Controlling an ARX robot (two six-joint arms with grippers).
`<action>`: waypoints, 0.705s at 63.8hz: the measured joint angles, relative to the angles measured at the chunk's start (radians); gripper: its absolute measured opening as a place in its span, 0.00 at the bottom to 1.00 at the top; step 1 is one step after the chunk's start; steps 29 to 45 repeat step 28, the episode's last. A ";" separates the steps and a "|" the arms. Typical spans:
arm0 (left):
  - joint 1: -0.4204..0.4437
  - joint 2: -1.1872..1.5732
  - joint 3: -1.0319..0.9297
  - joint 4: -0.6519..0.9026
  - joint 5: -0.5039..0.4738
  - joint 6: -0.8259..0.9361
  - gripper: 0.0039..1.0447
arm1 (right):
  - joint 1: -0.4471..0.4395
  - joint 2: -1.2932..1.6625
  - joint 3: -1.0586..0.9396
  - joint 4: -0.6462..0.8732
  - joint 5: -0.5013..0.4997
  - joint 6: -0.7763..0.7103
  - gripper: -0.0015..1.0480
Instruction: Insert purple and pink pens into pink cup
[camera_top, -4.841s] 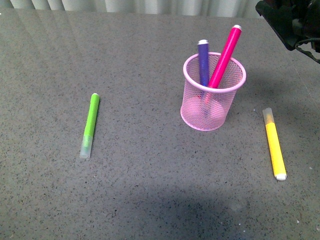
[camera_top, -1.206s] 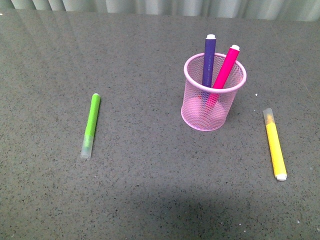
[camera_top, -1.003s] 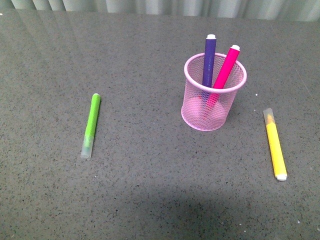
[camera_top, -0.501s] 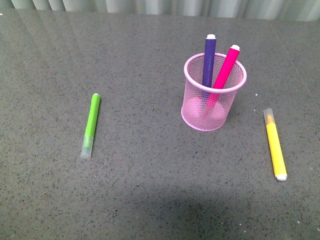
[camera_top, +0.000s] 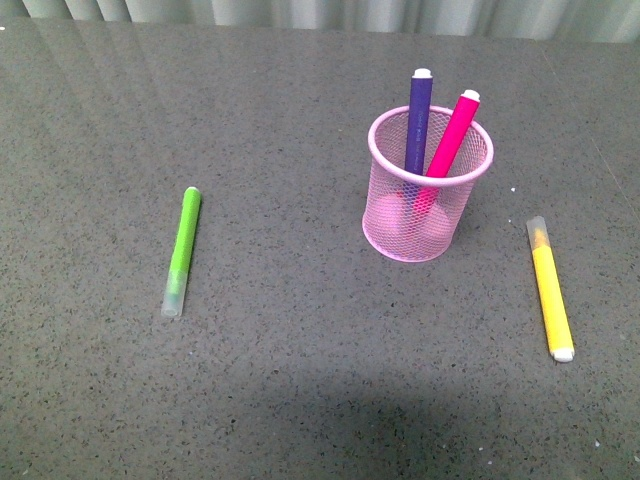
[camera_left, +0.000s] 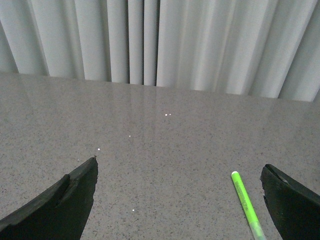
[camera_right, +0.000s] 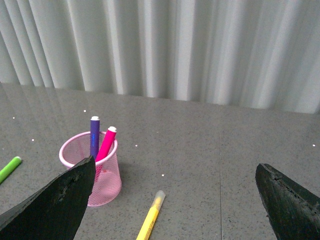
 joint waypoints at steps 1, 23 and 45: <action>0.000 0.000 0.000 0.000 0.000 0.000 0.93 | 0.000 0.000 0.000 0.000 0.000 0.000 0.93; 0.000 0.000 0.000 0.000 0.000 0.000 0.93 | 0.000 0.000 0.000 0.000 0.000 0.000 0.93; 0.000 0.000 0.000 0.000 0.000 0.000 0.93 | 0.000 0.000 0.000 0.000 0.000 0.000 0.93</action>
